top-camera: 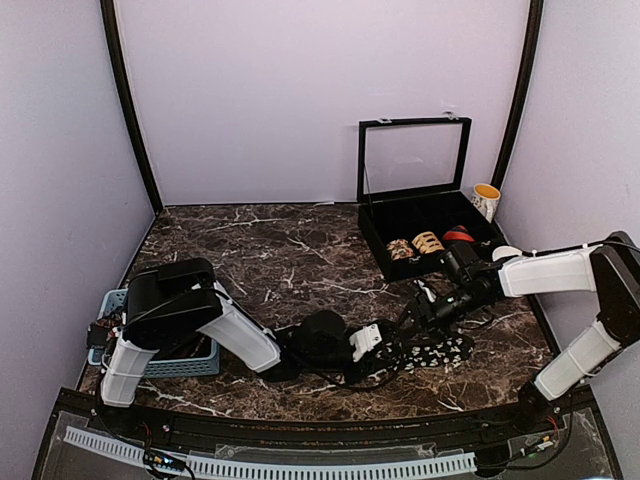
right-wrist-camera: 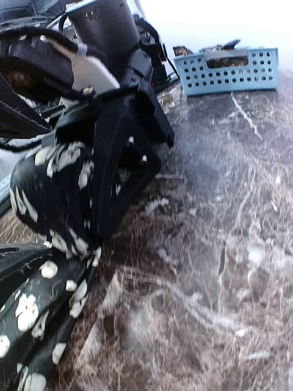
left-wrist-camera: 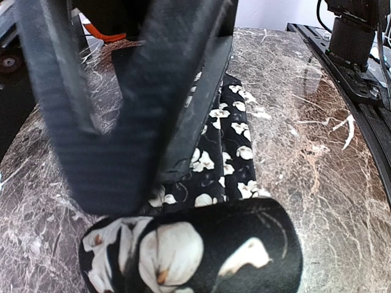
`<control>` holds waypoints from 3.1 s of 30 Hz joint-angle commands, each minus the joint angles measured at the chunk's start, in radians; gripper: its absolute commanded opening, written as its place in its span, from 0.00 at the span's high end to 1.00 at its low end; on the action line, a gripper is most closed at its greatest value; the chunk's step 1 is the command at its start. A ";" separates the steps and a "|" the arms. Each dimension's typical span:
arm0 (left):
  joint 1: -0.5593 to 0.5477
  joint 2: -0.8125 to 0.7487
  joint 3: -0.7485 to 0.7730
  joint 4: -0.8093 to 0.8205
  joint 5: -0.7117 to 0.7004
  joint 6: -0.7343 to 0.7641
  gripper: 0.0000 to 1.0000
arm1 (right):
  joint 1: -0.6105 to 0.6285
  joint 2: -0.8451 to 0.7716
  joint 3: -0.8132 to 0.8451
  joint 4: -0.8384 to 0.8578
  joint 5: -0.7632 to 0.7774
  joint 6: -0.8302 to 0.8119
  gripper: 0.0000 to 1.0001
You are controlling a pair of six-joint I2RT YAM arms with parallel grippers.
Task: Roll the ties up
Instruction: Roll the tie at the center of the board.
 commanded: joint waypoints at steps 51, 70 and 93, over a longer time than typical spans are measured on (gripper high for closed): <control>0.030 0.048 0.036 0.073 0.145 -0.133 0.26 | 0.030 0.284 -0.058 0.014 0.259 -0.091 1.00; 0.008 0.015 -0.049 -0.187 0.034 -0.043 0.62 | 0.021 0.002 -0.019 0.014 0.034 0.015 0.52; 0.011 -0.016 -0.040 -0.160 0.049 -0.032 0.44 | 0.098 0.173 0.003 -0.040 0.155 -0.012 1.00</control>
